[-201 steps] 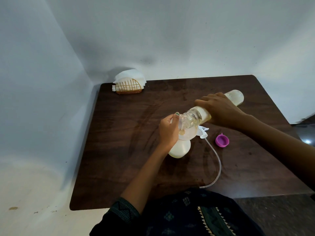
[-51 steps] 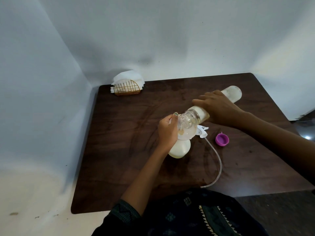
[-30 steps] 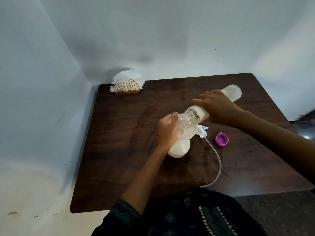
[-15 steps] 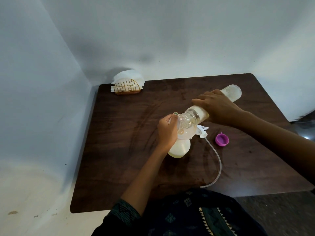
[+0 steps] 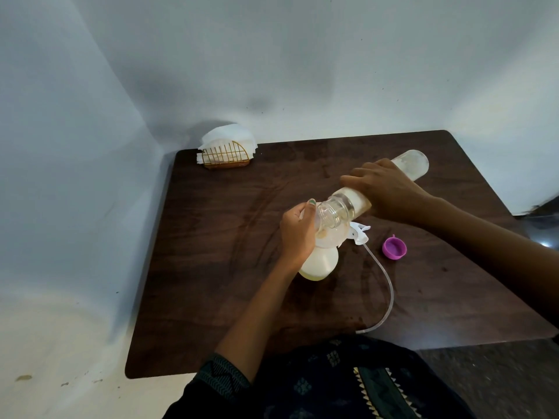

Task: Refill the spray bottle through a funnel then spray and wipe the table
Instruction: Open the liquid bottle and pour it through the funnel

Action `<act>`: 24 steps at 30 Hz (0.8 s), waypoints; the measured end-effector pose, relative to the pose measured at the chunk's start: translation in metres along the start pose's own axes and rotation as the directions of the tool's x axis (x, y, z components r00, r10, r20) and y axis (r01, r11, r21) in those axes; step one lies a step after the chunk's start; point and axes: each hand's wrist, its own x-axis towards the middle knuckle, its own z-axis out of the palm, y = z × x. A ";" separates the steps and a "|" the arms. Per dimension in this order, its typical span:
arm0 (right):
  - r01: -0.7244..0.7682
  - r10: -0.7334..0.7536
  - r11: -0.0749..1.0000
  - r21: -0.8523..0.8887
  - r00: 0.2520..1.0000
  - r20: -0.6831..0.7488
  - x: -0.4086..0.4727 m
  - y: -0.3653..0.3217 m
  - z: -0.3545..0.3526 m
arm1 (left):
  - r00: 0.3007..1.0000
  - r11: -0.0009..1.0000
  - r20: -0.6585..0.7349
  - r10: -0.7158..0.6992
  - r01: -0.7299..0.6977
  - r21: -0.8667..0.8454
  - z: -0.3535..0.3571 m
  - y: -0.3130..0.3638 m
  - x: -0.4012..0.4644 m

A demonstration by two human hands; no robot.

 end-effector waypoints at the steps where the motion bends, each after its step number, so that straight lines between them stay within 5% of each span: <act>1: 0.003 -0.003 1.000 -0.003 1.000 -0.008 0.000 0.000 0.000 | 1.000 1.000 -0.001 0.002 -0.002 -0.002 0.000 0.000 0.000; 24: -0.005 0.005 1.000 -0.008 1.000 0.026 0.002 -0.001 -0.001 | 1.000 1.000 0.006 -0.006 0.006 -0.025 -0.001 -0.001 0.001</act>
